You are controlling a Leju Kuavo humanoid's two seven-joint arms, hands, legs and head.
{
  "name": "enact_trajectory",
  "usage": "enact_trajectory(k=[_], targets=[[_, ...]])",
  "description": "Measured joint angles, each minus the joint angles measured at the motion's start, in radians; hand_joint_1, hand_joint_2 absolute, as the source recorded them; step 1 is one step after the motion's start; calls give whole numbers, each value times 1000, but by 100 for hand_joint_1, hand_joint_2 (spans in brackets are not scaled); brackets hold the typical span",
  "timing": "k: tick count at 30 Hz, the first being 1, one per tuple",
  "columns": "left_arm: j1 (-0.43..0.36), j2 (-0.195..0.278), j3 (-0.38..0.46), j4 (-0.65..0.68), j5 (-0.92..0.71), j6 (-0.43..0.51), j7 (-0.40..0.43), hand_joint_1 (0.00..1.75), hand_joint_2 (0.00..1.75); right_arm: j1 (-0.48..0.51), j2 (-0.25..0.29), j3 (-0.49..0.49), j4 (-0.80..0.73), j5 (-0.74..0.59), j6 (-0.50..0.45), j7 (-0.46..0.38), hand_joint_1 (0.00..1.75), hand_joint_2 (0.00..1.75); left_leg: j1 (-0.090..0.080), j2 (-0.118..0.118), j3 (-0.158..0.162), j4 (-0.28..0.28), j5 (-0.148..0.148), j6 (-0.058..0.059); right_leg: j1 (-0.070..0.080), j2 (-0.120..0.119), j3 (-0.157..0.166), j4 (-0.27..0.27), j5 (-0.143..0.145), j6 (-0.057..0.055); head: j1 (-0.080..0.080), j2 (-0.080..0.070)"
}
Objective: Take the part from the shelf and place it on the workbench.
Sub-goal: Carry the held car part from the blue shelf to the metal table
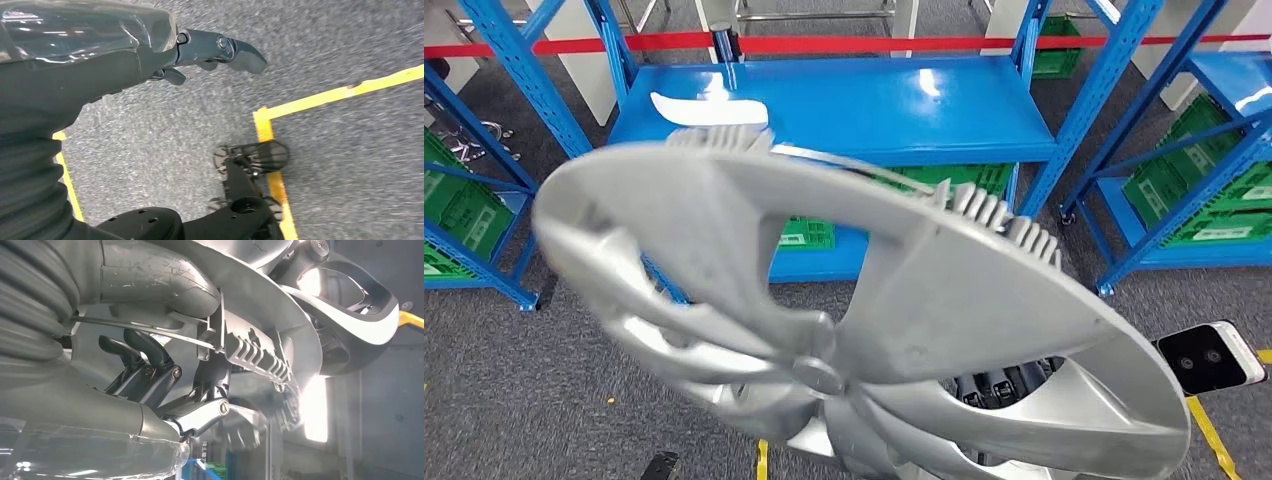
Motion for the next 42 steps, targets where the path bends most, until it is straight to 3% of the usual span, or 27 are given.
enact_trajectory(k=[1,2,3,5,6,8,9,11,13,14,15,16,18,20,22,24,25,28,29,31,33,35,36,37,39,40,42], targets=[[0,-1,0,0,0,1,0,0,175,0,0,0,-1,0,2,-2,175,175,1,1,-19,4,12,-3,-2,0,27,-14,23,14,0,0],[0,-2,0,0,-1,1,0,0,175,0,0,0,-2,0,3,-3,175,175,2,1,-38,12,23,-6,-3,0,71,-62,47,24,0,0],[0,-3,0,0,-1,2,1,0,175,-1,1,0,-4,0,5,-5,175,175,1,0,-56,21,31,-11,-4,0,125,-136,51,27,0,0],[1,-3,0,0,-3,4,2,0,175,-1,3,1,-10,0,8,-10,175,175,0,0,-78,36,46,-22,-1,1,205,-261,26,12,-2,0],[1,-4,0,-1,-5,5,2,0,175,-1,4,1,-12,1,9,-12,175,175,0,0,-83,39,55,-28,2,2,218,-290,12,1,-3,0],[4,-4,0,-1,-8,7,3,0,175,0,6,1,-15,1,10,-17,175,175,3,-2,-88,38,68,-40,3,1,204,-294,21,-16,-2,0],[6,-4,-1,-1,-9,7,4,0,175,0,8,2,-16,1,10,-18,175,175,6,-3,-94,46,54,-47,2,0,196,-293,32,-25,-3,0],[9,-4,-1,-1,-10,9,4,0,175,0,13,2,-17,2,10,-19,175,175,12,-5,-114,113,-33,-59,-1,-2,173,-293,56,-38,-5,0],[9,-4,-1,-1,-10,10,5,0,175,1,16,2,-19,3,10,-19,175,175,13,-5,-139,244,-134,-68,0,-2,146,-292,83,-42,-7,0],[9,-4,-1,-1,-10,11,5,0,175,3,16,2,-19,4,10,-19,175,175,14,-5,-143,302,-155,-71,0,-2,131,-291,96,-41,-7,0],[9,-5,-1,-1,-10,11,5,0,175,4,17,2,-20,6,10,-19,175,175,14,-5,-133,331,-151,-71,1,-2,116,-290,108,-40,-7,0],[9,-6,-1,-1,-10,11,5,0,175,6,17,2,-21,7,10,-19,175,175,14,-5,-106,323,-129,-69,2,-1,101,-289,120,-38,-7,0],[9,-6,-1,-2,-10,12,5,0,175,8,19,2,-24,11,10,-19,175,175,12,-8,-3,209,-95,-57,4,-1,77,-289,140,-33,-7,0],[8,-5,-1,-4,-10,13,5,0,175,7,22,2,-31,14,10,-19,175,175,6,-11,97,66,-112,-42,6,-2,65,-291,159,-24,-6,0],[8,-4,-1,-4,-10,13,5,0,175,7,26,2,-37,16,10,-18,175,175,-3,-11,122,9,-124,-30,4,-4,61,-296,179,-10,-6,0],[9,-4,-1,-4,-10,14,5,0,175,8,29,2,-40,17,10,-18,175,175,-3,-8,108,-2,-98,-15,2,-3,52,-295,183,-2,-6,0],[8,-5,-1,-4,-10,14,5,0,175,8,29,2,-41,18,10,-18,175,175,-1,-5,100,-9,-82,-6,3,-2,41,-279,163,-5,-5,0],[7,-7,0,-5,-10,14,5,0,175,9,28,2,-42,19,10,-18,175,175,-1,-1,54,-15,-34,6,2,-1,-6,-118,29,-19,1,0],[8,-8,0,-5,-10,14,5,0,175,10,27,2,-42,20,10,-18,175,175,-2,0,35,-14,-20,6,1,-1,-15,-55,2,-15,1,0],[8,-9,0,-5,-10,16,5,0,175,10,27,2,-43,22,10,-17,175,175,-3,1,-2,-11,7,4,0,-1,3,-2,13,6,1,0],[8,-11,0,-5,-10,18,5,0,175,9,27,2,-43,22,10,-17,175,175,-3,1,-38,-1,31,-2,-1,-1,89,-91,53,23,1,0],[8,-12,0,-5,-10,21,5,0,175,8,28,3,-46,22,10,-16,175,175,-6,0,-67,15,49,-11,1,-1,197,-246,39,14,0,0],[9,-12,0,-5,-10,21,4,0,175,7,29,3,-47,22,10,-16,175,175,-6,0,-75,20,57,-17,3,0,226,-296,23,4,0,0],[10,-12,0,-5,-10,21,4,0,175,6,29,3,-49,23,10,-15,175,175,-6,0,-80,22,66,-23,7,1,234,-319,14,-5,0,0],[11,-12,0,-5,-10,21,4,0,175,6,30,3,-49,23,10,-13,175,175,-2,-1,-86,24,72,-35,5,0,217,-317,26,-22,0,0],[13,-13,-1,-5,-10,21,4,0,175,6,31,3,-49,23,10,-13,175,175,1,-3,-92,40,48,-42,4,-1,210,-316,35,-31,-1,0],[14,-13,-1,-5,-10,20,4,0,175,5,33,3,-49,23,10,-13,175,175,7,-5,-114,126,-50,-55,1,-4,190,-316,58,-42,-1,0]])
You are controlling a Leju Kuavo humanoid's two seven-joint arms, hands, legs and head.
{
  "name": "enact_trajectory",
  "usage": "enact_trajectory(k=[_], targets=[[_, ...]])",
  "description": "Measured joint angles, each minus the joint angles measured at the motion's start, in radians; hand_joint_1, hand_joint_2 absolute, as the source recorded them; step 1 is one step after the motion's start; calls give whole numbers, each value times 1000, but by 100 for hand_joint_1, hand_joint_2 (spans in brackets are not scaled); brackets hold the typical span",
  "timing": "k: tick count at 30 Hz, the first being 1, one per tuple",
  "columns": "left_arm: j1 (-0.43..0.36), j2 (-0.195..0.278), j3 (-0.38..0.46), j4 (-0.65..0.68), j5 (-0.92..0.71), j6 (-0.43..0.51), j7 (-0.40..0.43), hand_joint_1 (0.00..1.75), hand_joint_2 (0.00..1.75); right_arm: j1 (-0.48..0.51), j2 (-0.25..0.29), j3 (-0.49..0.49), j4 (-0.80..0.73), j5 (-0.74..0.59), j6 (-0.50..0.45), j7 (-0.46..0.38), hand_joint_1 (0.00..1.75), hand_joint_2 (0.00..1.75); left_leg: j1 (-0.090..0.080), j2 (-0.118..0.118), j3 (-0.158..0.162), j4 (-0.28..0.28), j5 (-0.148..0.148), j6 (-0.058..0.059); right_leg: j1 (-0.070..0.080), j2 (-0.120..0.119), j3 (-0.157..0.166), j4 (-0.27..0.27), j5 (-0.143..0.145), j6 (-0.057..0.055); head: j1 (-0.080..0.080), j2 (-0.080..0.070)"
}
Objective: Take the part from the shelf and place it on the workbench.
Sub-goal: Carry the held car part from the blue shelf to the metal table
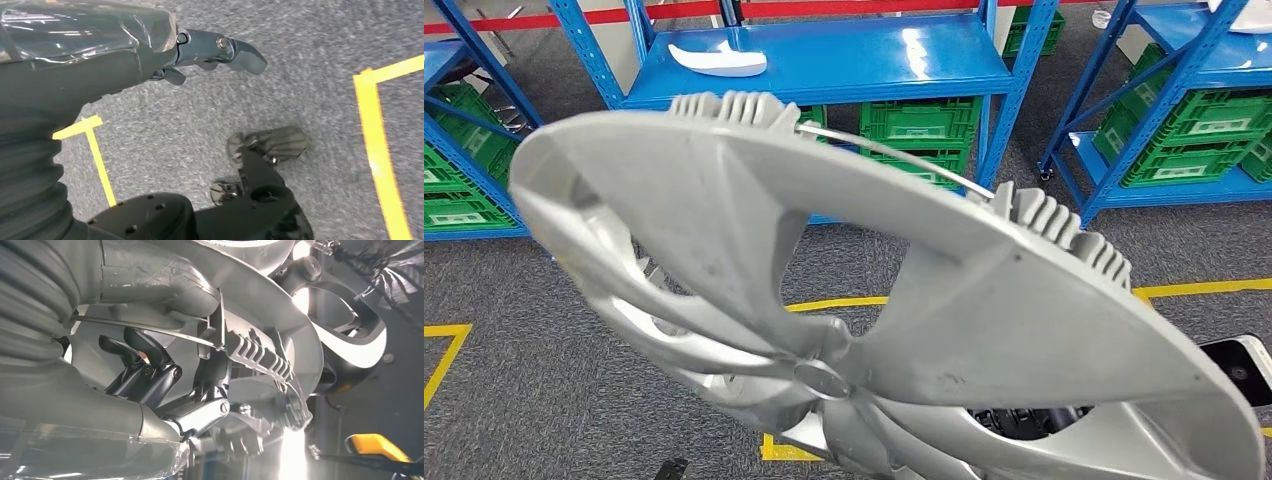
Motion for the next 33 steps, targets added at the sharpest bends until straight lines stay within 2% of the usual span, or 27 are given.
enact_trajectory(k=[1,2,3,8,11,13,14,15,16,17,18,19,20,21,22,23,24,25,26,27,29,30,31,33], targets=[[0,0,0,0,0,0,0,0,175,0,1,0,0,0,0,0,175,175,2,0,-10,47,-46,-5,0,0,-8,0,8,-3,0,0],[0,0,0,0,0,0,0,0,175,0,1,0,0,0,0,0,175,175,2,0,-18,82,-73,-7,1,0,-14,1,14,-3,-1,0],[0,0,0,0,0,0,0,0,175,0,1,0,0,0,0,0,175,175,3,0,-21,99,-84,-8,1,0,-16,1,16,-3,-1,0],[0,0,0,0,0,0,0,0,175,0,1,0,0,0,0,0,175,175,3,0,-22,103,-86,-8,1,0,-16,1,17,-3,-1,0],[-1,0,0,0,0,0,0,0,175,0,1,0,0,0,0,1,175,175,4,0,-31,156,-107,-11,1,0,-25,3,26,-3,0,0],[-1,0,0,0,0,0,0,0,175,1,1,0,0,0,0,1,175,175,5,0,-14,191,-92,-11,2,1,-49,9,41,0,0,0],[-1,0,0,0,0,0,0,0,175,1,1,0,0,0,0,2,175,175,4,-2,52,123,-80,-3,4,1,-69,12,55,5,0,0],[-2,0,0,0,0,0,0,0,175,0,2,0,-1,0,0,2,175,175,2,-3,115,37,-56,12,3,1,-91,15,74,17,0,0],[-3,1,1,0,0,0,0,0,175,-1,2,0,-2,0,0,2,175,175,-1,-2,164,-54,-36,30,3,1,-116,43,61,22,2,0],[-5,2,1,0,0,1,-1,0,175,-1,3,0,-2,0,0,3,175,175,-4,-1,201,-137,-19,47,2,1,-145,91,35,25,4,0],[-5,1,1,0,0,1,-1,0,175,-1,3,0,-3,0,0,3,175,175,-6,1,182,-146,3,58,0,2,-171,158,-8,26,6,0],[-5,1,1,0,0,2,-1,0,175,-1,3,0,-3,0,0,3,175,175,-7,3,162,-144,16,61,0,3,-194,238,-58,23,8,0],[-5,0,1,0,0,2,-1,0,175,-1,3,0,-3,0,0,3,175,175,-7,3,146,-141,26,60,-1,3,-203,293,-79,28,8,0],[-5,0,1,0,0,2,-1,0,175,0,2,1,-3,0,0,3,175,175,-7,4,131,-137,35,59,-2,3,-198,319,-79,38,8,0],[-5,0,1,0,0,2,-1,0,175,-1,1,1,-3,0,0,3,175,175,-6,5,115,-132,43,57,-3,3,-173,305,-60,51,9,0],[-5,-1,1,0,0,2,-1,0,175,-1,1,1,-3,1,0,3,175,175,-5,5,100,-124,50,53,-5,2,-132,254,-35,63,9,0],[-5,-2,1,0,0,2,-1,0,175,-1,0,1,-3,1,0,4,175,175,-4,5,85,-114,55,49,-6,2,-81,180,-19,70,9,0],[-5,-2,1,0,0,2,-1,0,175,-2,0,1,-3,1,0,4,175,175,-4,5,70,-103,60,43,-5,3,-35,104,-16,69,9,0],[-4,-2,1,0,0,2,-1,0,175,-2,0,1,-3,0,0,4,175,175,-5,5,59,-94,65,37,-4,4,-6,52,-21,64,8,0],[-4,-2,1,0,0,2,-1,0,175,-2,0,1,-4,0,1,4,175,175,-6,5,51,-89,72,31,-1,5,7,23,-30,56,9,0],[-1,-1,1,0,0,2,-1,0,175,-1,0,2,-4,0,1,4,175,175,-4,4,42,-87,86,20,0,5,-4,21,-25,39,9,0],[0,-1,1,0,0,3,-1,0,175,-1,1,2,-4,0,1,4,175,175,-2,3,35,-82,77,15,-2,4,-11,22,-17,29,8,0],[0,-1,1,0,0,3,-1,0,175,-2,1,2,-4,0,1,4,175,175,0,1,26,-63,51,9,-4,3,-19,21,-8,19,6,0],[1,-1,1,0,0,3,-1,0,175,-2,3,1,-5,0,1,4,175,175,4,-1,-1,36,-44,-3,-4,2,-38,22,12,6,3,0]])
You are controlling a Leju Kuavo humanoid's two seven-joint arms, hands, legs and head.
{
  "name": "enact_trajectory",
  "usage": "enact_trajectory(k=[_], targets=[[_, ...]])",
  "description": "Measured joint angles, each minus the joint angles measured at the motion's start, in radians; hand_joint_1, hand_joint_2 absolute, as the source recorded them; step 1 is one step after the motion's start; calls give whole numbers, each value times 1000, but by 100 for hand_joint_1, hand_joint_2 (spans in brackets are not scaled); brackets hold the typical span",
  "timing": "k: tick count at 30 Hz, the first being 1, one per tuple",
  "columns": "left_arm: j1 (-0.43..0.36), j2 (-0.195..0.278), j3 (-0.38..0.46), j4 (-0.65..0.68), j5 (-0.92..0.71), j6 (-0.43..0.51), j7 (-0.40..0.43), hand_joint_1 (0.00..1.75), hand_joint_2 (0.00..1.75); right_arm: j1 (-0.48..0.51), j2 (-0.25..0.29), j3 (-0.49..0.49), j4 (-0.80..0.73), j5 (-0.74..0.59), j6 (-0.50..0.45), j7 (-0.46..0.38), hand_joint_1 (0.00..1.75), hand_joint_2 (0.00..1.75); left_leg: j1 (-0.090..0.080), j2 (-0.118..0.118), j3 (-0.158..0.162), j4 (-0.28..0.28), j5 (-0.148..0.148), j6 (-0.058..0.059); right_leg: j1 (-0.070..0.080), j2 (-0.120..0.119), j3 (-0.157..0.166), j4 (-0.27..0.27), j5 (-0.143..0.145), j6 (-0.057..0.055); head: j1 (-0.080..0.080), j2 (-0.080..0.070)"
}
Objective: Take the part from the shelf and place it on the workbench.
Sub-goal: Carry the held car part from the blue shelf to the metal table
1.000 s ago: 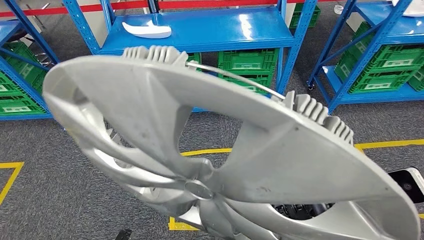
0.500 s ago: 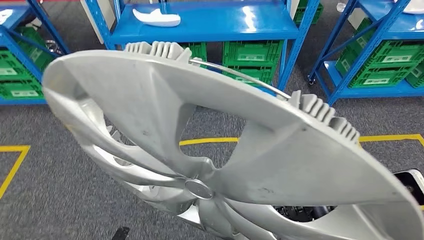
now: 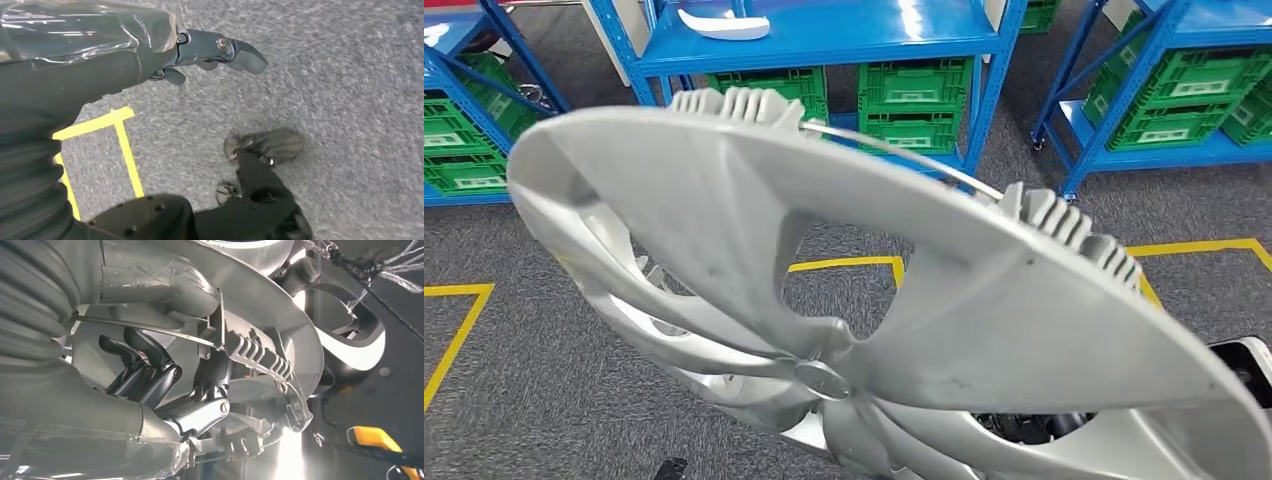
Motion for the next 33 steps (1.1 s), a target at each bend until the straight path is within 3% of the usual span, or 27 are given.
enact_trajectory(k=[1,2,3,4,6,8,10,12,13,14,16,17,18,19,20,21,22,24,25,27,28,29,31,32,33], targets=[[0,0,0,0,0,0,0,0,175,0,0,0,0,0,0,0,175,175,1,0,-14,69,-44,-4,2,0,-11,1,10,-3,-1,0],[0,0,0,0,0,0,0,0,175,1,1,0,0,0,0,0,175,175,2,0,-22,129,-70,-5,4,0,-23,2,19,-3,-1,0],[0,0,0,0,0,0,0,0,175,1,1,0,0,0,0,0,175,175,2,0,-17,163,-74,-4,6,0,-36,4,29,-4,-1,0],[0,-1,0,0,0,0,0,0,175,1,1,0,0,0,0,0,175,175,1,0,4,163,-59,-1,10,0,-48,5,37,-4,-1,0],[-2,0,0,0,0,0,0,0,175,1,1,0,0,0,0,0,175,175,-4,-3,96,57,-17,18,16,2,-68,7,54,-4,-1,0],[-4,3,1,-1,0,0,0,0,175,0,2,0,-1,0,0,0,175,175,-13,-6,197,-86,-20,42,19,1,-79,6,71,3,0,0],[-5,6,1,-1,0,0,-1,0,175,-2,3,0,-2,0,0,2,175,175,-23,-8,231,-149,-31,54,12,-1,-84,3,88,17,0,0],[-4,6,1,-1,0,0,-2,0,175,-3,3,1,-2,0,0,3,175,175,-27,-5,222,-169,-3,60,9,-1,-92,-3,99,25,-1,0],[-5,6,1,-2,0,0,-2,0,175,-4,2,1,-2,-1,0,4,175,175,-25,-2,215,-181,16,65,11,0,-102,7,84,24,0,0],[-6,5,1,-2,-1,0,-2,0,175,-5,1,1,-2,-2,0,4,175,175,-21,1,203,-193,37,68,13,1,-115,34,53,20,2,0],[-7,3,1,-3,-1,0,-2,0,175,-7,-1,1,-2,-2,0,6,175,175,-18,3,173,-199,67,70,10,2,-143,145,-41,11,7,0],[-7,2,1,-4,-2,0,-2,0,175,-7,-2,2,-2,-3,0,6,175,175,-17,4,155,-197,80,69,8,2,-152,210,-73,14,7,0],[-6,0,1,-4,-2,0,-2,0,175,-6,-3,2,-2,-3,0,6,175,175,-17,5,136,-193,93,67,5,2,-153,259,-82,23,7,0],[-6,-1,1,-4,-2,0,-2,0,175,-6,-4,2,-2,-3,0,6,175,175,-15,6,116,-188,105,64,3,2,-141,282,-69,37,7,0],[-6,-3,1,-4,-2,0,-2,0,175,-6,-6,2,-2,-3,0,6,175,175,-13,7,94,-179,115,61,1,2,-115,271,-43,52,7,0],[-6,-4,1,-4,-2,0,-2,0,175,-6,-7,2,-2,-4,0,6,175,175,-11,7,72,-167,125,55,-3,2,-72,226,-20,64,7,0],[-6,-4,1,-4,-2,0,-2,0,175,-8,-7,2,-2,-4,0,6,175,175,-10,7,50,-152,132,49,-4,2,-16,151,-21,70,8,0],[-5,-2,2,-4,-2,0,-2,0,175,-9,-8,3,-2,-5,1,4,175,175,-11,5,21,-128,147,37,-2,5,60,30,-54,53,5,0],[-4,-2,3,-4,-2,0,-2,0,175,-10,-8,3,-1,-6,2,3,175,175,-11,4,15,-123,156,32,2,6,72,2,-70,40,3,0],[-1,-2,3,-4,-3,1,-2,0,175,-10,-8,4,3,-9,2,-2,175,175,-6,2,8,-123,167,22,2,5,54,3,-60,17,1,0],[1,-2,3,-4,-3,1,-2,0,175,-11,-8,4,5,-9,2,-5,175,175,-4,1,3,-113,147,17,1,3,44,4,-49,7,0,0],[3,-2,4,-4,-3,1,-2,0,175,-11,-7,4,6,-10,2,-7,175,175,-2,0,-5,-86,107,12,0,1,32,4,-36,-1,-1,0],[4,-2,4,-4,-3,1,-2,0,175,-12,-5,4,8,-11,3,-9,175,175,0,0,-23,23,-10,2,1,0,6,6,-9,-8,-3,0],[3,-2,5,-4,-3,1,-2,0,175,-12,-5,5,9,-10,3,-9,175,175,1,0,-30,91,-52,-1,3,0,-8,7,5,-8,-4,0],[3,-3,6,-4,-3,1,-2,0,175,-12,-5,6,10,-10,3,-9,175,175,2,0,-30,147,-69,-1,5,0,-24,9,18,-8,-4,0]])
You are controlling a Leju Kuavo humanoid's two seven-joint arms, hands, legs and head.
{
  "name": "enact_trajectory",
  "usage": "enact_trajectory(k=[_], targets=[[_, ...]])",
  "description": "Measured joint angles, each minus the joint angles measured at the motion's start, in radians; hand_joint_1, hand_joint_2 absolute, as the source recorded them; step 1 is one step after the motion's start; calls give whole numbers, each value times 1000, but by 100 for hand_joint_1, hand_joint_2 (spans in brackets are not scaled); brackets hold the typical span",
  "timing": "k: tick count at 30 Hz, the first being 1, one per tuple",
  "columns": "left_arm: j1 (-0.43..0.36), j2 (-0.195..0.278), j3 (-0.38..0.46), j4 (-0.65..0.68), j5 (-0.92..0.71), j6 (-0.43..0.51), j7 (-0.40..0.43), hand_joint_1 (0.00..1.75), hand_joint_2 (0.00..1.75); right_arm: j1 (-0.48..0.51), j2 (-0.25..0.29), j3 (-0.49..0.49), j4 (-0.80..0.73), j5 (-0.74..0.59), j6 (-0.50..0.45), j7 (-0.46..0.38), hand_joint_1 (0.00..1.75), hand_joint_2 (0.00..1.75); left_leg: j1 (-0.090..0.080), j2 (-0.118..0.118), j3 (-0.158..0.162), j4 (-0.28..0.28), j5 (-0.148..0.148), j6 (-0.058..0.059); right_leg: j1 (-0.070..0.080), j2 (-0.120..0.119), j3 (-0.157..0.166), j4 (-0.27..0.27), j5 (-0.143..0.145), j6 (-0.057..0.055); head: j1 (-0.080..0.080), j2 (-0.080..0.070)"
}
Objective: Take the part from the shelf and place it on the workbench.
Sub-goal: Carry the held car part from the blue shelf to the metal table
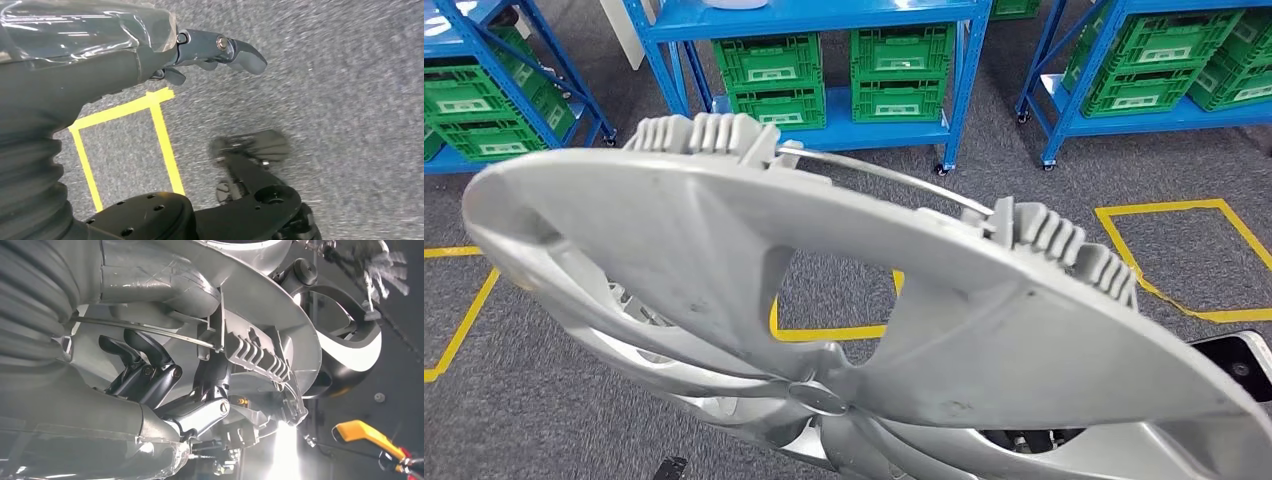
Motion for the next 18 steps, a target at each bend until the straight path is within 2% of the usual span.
enact_trajectory(k=[1,2,3,4,5,6,7,8,9,10,11,12,13,14,15,16,17,18], targets=[[0,-1,2,0,0,0,0,0,175,0,0,1,2,0,0,0,175,175,0,0,12,29,7,2,3,0,-17,2,13,1,0,0],[0,-1,4,0,0,0,-1,0,175,0,0,3,3,0,0,-1,175,175,-1,-1,41,23,29,7,6,0,-34,3,25,1,0,0],[0,-1,7,0,0,0,-1,0,175,0,0,4,4,0,0,-1,175,175,-2,-2,86,-19,52,15,9,1,-49,3,37,2,0,0],[-1,0,10,0,0,0,-2,0,175,-1,0,5,4,0,0,-1,175,175,-6,-4,147,-90,58,26,12,1,-60,3,48,3,0,0],[-2,2,12,0,0,0,-3,0,175,-2,0,6,4,0,0,-2,175,175,-10,-4,209,-174,47,37,14,1,-67,3,58,5,0,0],[-3,3,13,0,0,0,-4,0,175,-3,0,8,5,0,1,-2,175,175,-15,-5,255,-240,32,43,15,0,-72,2,68,9,1,0],[-4,5,14,-1,0,1,-5,0,175,-4,-1,9,5,-1,2,-3,175,175,-20,-5,283,-285,19,49,14,-1,-74,-1,79,15,1,0],[-4,6,15,-1,0,1,-6,0,175,-5,-1,11,6,-2,3,-4,175,175,-24,-5,287,-306,20,52,12,-2,-75,-5,91,21,0,0],[-3,6,15,-1,0,1,-6,0,175,-5,-2,11,7,-2,4,-6,175,175,-24,-4,280,-312,35,55,11,-3,-79,-9,100,26,0,0],[-2,7,16,0,0,1,-6,0,175,-5,-3,12,8,-3,5,-7,175,175,-24,-1,272,-321,53,62,10,-2,-87,-5,94,28,-1,0],[-2,7,16,0,0,1,-6,0,175,-6,-5,12,9,-4,6,-8,175,175,-22,1,259,-330,72,68,11,0,-99,14,70,24,1,0],[-2,6,17,-1,0,1,-7,0,175,-6,-6,13,11,-4,6,-9,175,175,-19,3,246,-337,92,72,10,1,-115,52,28,18,2,0],[-3,6,19,-1,0,1,-7,0,175,-7,-8,14,12,-4,7,-10,175,175,-21,5,227,-337,109,75,9,2,-133,109,-24,13,3,0],[-3,6,20,-1,0,1,-7,0,175,-7,-9,14,14,-5,7,-11,175,175,-21,6,206,-336,126,76,7,2,-147,179,-66,13,4,0],[-2,6,20,-1,0,1,-7,0,175,-6,-11,15,16,-5,7,-11,175,175,-21,7,186,-334,142,74,4,2,-153,241,-88,19,4,0],[-2,5,21,-1,0,1,-7,0,175,-6,-13,15,18,-5,8,-12,175,175,-20,7,164,-331,156,72,2,2,-150,284,-86,32,4,0],[-2,5,21,-1,0,1,-7,0,175,-6,-14,16,20,-5,8,-12,175,175,-19,8,141,-327,169,69,-2,2,-131,295,-66,49,4,0],[-2,5,21,-1,-1,1,-7,0,175,-6,-16,16,21,-5,9,-13,175,175,-17,8,119,-321,181,64,-5,2,-96,270,-41,63,4,0]])
